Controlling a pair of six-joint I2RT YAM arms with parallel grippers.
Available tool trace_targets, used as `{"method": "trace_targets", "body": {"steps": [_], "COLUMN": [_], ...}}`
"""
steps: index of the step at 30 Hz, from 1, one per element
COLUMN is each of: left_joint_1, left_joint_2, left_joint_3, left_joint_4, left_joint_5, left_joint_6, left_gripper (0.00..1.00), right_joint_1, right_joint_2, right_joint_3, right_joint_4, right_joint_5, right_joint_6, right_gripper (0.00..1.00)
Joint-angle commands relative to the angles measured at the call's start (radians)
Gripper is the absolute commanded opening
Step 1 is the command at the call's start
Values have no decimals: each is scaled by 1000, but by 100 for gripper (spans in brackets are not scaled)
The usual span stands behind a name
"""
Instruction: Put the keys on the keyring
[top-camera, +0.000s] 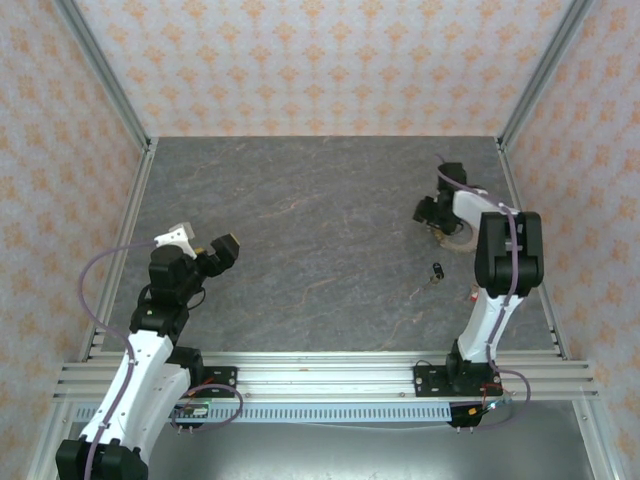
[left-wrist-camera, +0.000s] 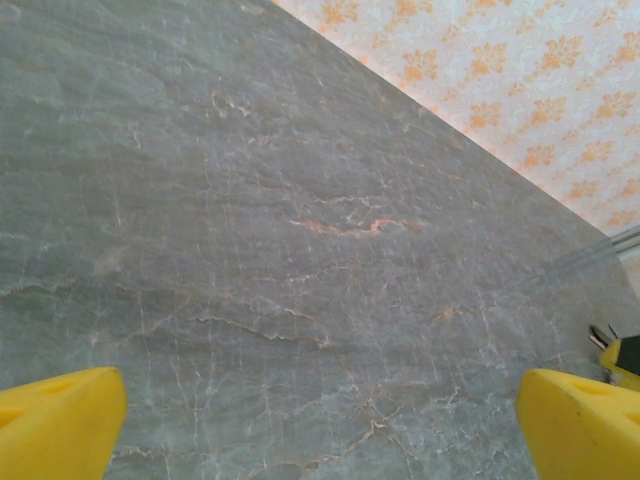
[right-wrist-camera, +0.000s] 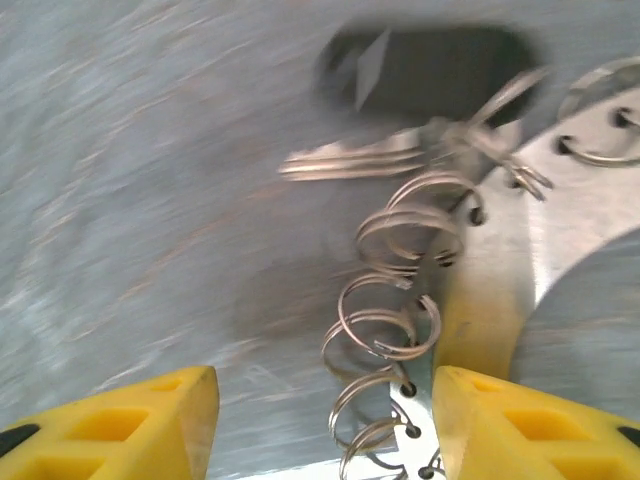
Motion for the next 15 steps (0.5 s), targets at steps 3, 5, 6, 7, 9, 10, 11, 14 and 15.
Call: {"method": "trace_targets", "body": {"steps": [3, 5, 6, 7, 9, 10, 11, 14, 15], "left_joint_1": [4, 3, 3, 3, 3, 3, 3, 3, 3], "left_joint_2": [-20, -20, -20, -21, -21, -23, -24, -32, -35], "left_joint_3": [-13, -18, -19, -21, -18, -15, -14, -10, -7], "left_joint_4": [-20, -19, -19, -20, -34, -44, -52, -76, -84], "left_joint_5": [49, 64, 72, 81, 91, 92, 94, 102, 105], "left_joint_6": [-29, -35, -38, -41, -43, -41, -41, -41, -41], "left_gripper": [100, 100, 100, 100, 100, 100, 100, 100, 100], "right_joint_1": [201, 274, 310, 343, 398, 422, 452, 542, 569], "right_joint_2": [45, 57, 60, 60, 57, 53, 49, 37, 34], "right_joint_3": [65, 76, 72, 68, 41, 24, 0, -52, -63], "right_joint_4": [-127, -115, -98, -79, -21, 15, 53, 137, 155], "right_joint_5": [-24, -45, -52, -70, -92, -109, -125, -148, -146], "right_joint_6": [-53, -28, -9, 13, 77, 105, 139, 203, 223], "right_gripper": [59, 59, 59, 59, 59, 59, 59, 59, 58]}}
